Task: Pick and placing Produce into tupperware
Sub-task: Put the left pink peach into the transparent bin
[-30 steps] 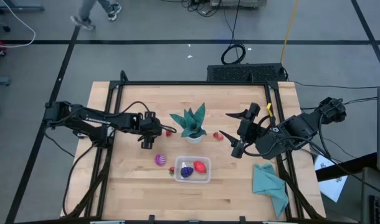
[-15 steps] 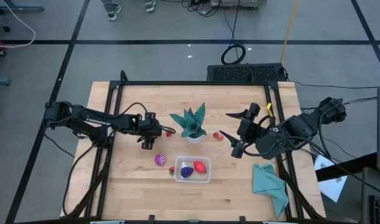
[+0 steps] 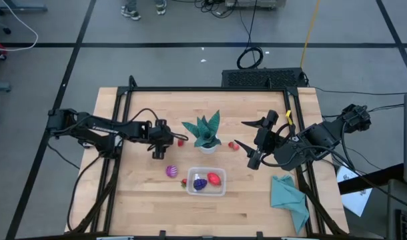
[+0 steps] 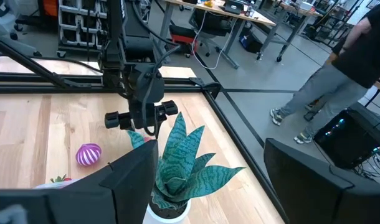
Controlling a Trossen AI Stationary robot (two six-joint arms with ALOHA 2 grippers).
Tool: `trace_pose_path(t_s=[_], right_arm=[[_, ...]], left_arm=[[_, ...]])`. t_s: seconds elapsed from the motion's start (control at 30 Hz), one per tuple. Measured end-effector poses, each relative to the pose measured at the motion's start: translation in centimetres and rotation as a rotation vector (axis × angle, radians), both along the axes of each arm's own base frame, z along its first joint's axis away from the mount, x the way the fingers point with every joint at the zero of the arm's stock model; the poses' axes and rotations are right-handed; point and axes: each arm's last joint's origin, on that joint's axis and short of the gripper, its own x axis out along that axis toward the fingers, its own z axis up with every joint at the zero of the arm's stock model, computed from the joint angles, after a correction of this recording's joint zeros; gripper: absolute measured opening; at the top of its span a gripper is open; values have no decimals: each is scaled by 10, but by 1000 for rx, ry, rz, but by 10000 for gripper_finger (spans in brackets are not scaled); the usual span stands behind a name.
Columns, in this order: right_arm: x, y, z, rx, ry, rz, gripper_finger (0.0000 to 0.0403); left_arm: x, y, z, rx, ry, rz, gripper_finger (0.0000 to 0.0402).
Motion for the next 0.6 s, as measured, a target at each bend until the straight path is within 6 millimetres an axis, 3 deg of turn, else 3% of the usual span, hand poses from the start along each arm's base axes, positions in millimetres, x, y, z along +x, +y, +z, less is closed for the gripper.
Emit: trace_pose_path(t_s=[0.6], right_arm=[[3, 2, -16, -27, 45, 1, 281]], left_arm=[[4, 3, -7, -27, 1, 12, 248]])
